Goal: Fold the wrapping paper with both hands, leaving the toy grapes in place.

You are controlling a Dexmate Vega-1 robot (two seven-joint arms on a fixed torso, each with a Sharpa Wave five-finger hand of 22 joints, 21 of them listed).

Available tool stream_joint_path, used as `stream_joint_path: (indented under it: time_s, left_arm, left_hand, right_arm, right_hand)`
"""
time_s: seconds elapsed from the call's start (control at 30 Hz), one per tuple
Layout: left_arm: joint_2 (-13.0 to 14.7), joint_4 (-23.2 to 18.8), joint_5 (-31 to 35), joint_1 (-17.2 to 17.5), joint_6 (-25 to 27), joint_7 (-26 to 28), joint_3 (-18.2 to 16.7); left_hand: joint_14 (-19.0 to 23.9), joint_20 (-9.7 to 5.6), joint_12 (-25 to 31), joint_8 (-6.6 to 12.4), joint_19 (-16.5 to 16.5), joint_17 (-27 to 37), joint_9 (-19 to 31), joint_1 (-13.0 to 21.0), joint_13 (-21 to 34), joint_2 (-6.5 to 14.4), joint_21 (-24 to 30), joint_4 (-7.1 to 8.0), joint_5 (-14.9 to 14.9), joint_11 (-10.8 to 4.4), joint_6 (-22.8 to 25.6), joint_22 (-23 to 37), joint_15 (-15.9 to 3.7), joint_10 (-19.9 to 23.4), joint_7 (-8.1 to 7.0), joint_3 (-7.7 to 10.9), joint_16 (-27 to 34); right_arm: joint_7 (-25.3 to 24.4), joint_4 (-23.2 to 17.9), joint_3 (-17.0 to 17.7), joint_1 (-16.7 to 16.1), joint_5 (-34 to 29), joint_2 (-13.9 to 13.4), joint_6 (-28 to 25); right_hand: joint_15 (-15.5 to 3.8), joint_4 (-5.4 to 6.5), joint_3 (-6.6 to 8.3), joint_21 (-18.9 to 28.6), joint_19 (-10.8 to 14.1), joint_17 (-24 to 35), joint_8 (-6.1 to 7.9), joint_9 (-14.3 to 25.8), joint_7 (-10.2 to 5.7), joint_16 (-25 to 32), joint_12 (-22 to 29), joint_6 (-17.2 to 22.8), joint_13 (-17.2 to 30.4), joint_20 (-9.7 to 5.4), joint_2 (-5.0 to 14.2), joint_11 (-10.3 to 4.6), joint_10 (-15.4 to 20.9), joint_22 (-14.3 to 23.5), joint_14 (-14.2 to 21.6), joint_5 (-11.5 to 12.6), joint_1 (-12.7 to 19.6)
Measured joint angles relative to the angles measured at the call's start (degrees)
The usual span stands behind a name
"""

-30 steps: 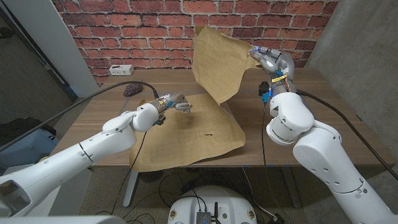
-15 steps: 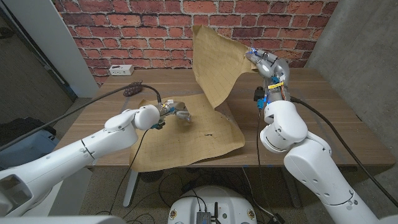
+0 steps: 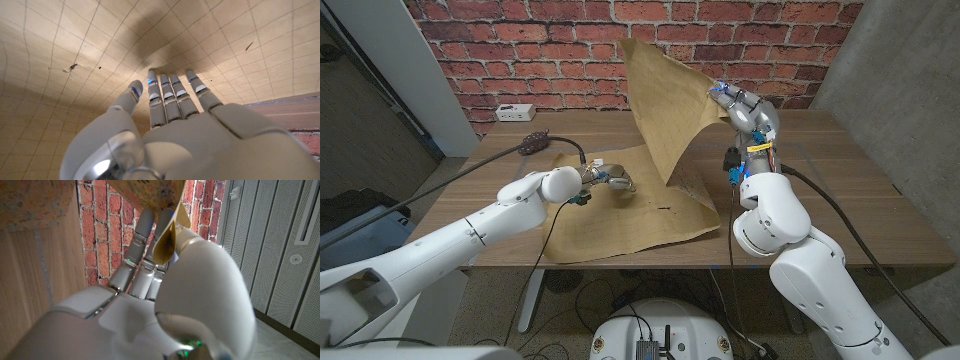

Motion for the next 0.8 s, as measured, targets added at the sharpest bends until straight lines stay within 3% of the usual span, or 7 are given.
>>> stream_joint_path:
  time_s: [0.2, 0.3, 0.43, 0.47, 0.53, 0.7, 0.8]
  left_arm:
    - [-1.12, 1.91, -0.28, -0.99, -1.88, -0.35, 0.62]
    - [-1.43, 2.44, -0.28, -1.34, -1.88, -0.35, 0.8]
    - [-1.71, 2.84, -0.28, -1.7, -1.88, -0.35, 0.98]
    - [-1.78, 2.91, -0.28, -1.81, -2.56, -0.72, 1.03]
    - [-1.9, 3.04, -0.25, -1.98, -2.64, -0.76, 1.12]
    - [-2.09, 3.08, 0.11, -2.32, -2.88, -0.86, 1.18]
    - [-2.1, 2.98, 0.3, -2.41, -3.01, -0.84, 1.13]
  left_hand:
    - [-0.07, -0.21, 0.0, 0.0, -0.22, 0.0, 0.0, 0.0, -0.06, 0.0, -0.3, 0.0, 0.0, 0.13, -0.31, 0.0, 0.07, -0.48, -0.31, 0.0, 0.0]
    - [-0.38, -0.31, 0.0, 0.0, -0.31, 0.01, 0.0, 0.0, -0.06, 0.0, -0.32, -0.19, 0.0, 0.09, -0.66, 0.0, 0.38, -0.52, -0.22, -0.19, 0.0]
    - [-0.7, -0.43, 0.24, 0.0, -0.42, 0.01, 0.0, 0.0, -0.06, 0.0, -0.42, 0.0, 0.0, 0.09, -0.93, 0.01, 0.08, -0.52, -0.32, -0.5, 0.0]
    - [-0.69, -0.43, 0.25, 0.0, -0.42, 0.01, 0.0, 0.0, -0.06, 0.0, -0.43, 0.0, 0.0, 0.09, -0.93, 0.01, 0.07, -0.52, -0.32, -0.5, 0.0]
    - [-0.69, -0.11, 0.25, 0.0, -0.74, 0.01, -0.01, 0.0, -0.06, 0.0, -0.29, 0.0, -0.24, -0.03, -0.92, 0.02, 0.07, -0.64, -0.32, -0.5, 0.0]
    - [-1.0, -0.12, 0.46, 0.29, -0.72, 0.01, -0.01, 0.0, -0.06, 0.0, -0.16, -0.07, -0.39, 0.27, -0.92, 0.23, 0.38, -0.95, -0.32, -0.9, 0.0]
    - [-1.0, -0.13, 0.46, 0.51, -0.72, 0.01, -0.01, 0.0, -0.05, 0.0, -0.16, -0.07, -0.39, 0.27, -0.92, 0.23, 0.38, -0.94, -0.32, -0.9, 0.0]
  right_arm:
    - [2.38, 0.67, 0.16, -0.55, 3.19, -0.24, 0.1]
    - [3.94, 0.67, 0.16, -0.55, 5.52, -0.24, -0.57]
    - [6.43, 0.67, 0.16, -0.55, 9.02, -0.24, -2.15]
    - [7.2, 1.72, 1.2, 0.17, 9.93, -2.96, -2.5]
    - [8.85, 2.12, 1.3, 0.51, 11.71, -3.65, -3.12]
    - [13.55, 4.75, 1.37, 2.13, 15.98, -6.38, -3.57]
    - [15.83, 5.97, 1.15, 2.63, 17.76, -7.26, -3.39]
  right_hand:
    - [0.13, 1.06, 1.06, 0.05, -2.55, -6.29, -2.0, -0.51, -0.27, -7.16, -2.94, -4.42, -2.34, 1.94, 2.31, 2.74, -2.74, -0.68, -0.44, -0.16, -1.89]
    - [2.43, 2.84, 0.74, -0.28, -3.56, -9.36, -3.06, -1.37, 0.02, -11.44, -5.35, -8.61, -4.16, 3.27, 3.25, 4.69, -5.94, -0.76, -4.39, 0.39, -5.9]
    - [7.64, 5.71, -1.54, -3.1, -5.9, -12.99, -3.09, -3.26, 0.32, -17.53, -10.23, -15.44, -7.05, 7.62, 0.71, 6.6, -13.9, -0.95, -12.12, -0.45, -16.22]
    - [8.66, 6.3, -2.07, -3.86, -6.63, -13.44, -3.09, -3.64, 0.33, -18.48, -11.21, -16.71, -7.54, 8.53, 0.14, 6.78, -15.38, -0.96, -13.72, -0.62, -18.23]
    - [10.22, 7.49, -3.27, -5.37, -7.63, -14.05, -3.09, -4.41, 0.35, -19.77, -13.06, -19.36, -8.39, 10.2, -0.94, 7.3, -17.94, -0.96, -16.5, -1.26, -21.92]
    - [13.95, 10.27, -6.66, -9.42, -10.1, -14.71, -3.09, -6.08, 0.81, -20.81, -16.79, -24.96, -9.92, 14.05, -2.87, 8.72, -22.41, -0.96, -22.0, -2.9, -30.78]
    - [16.12, 11.73, -8.17, -11.32, -10.8, -14.97, -3.09, -6.71, 0.92, -21.2, -18.25, -27.36, -10.45, 15.4, -3.3, 8.93, -24.11, -0.96, -24.17, -3.39, -34.94]
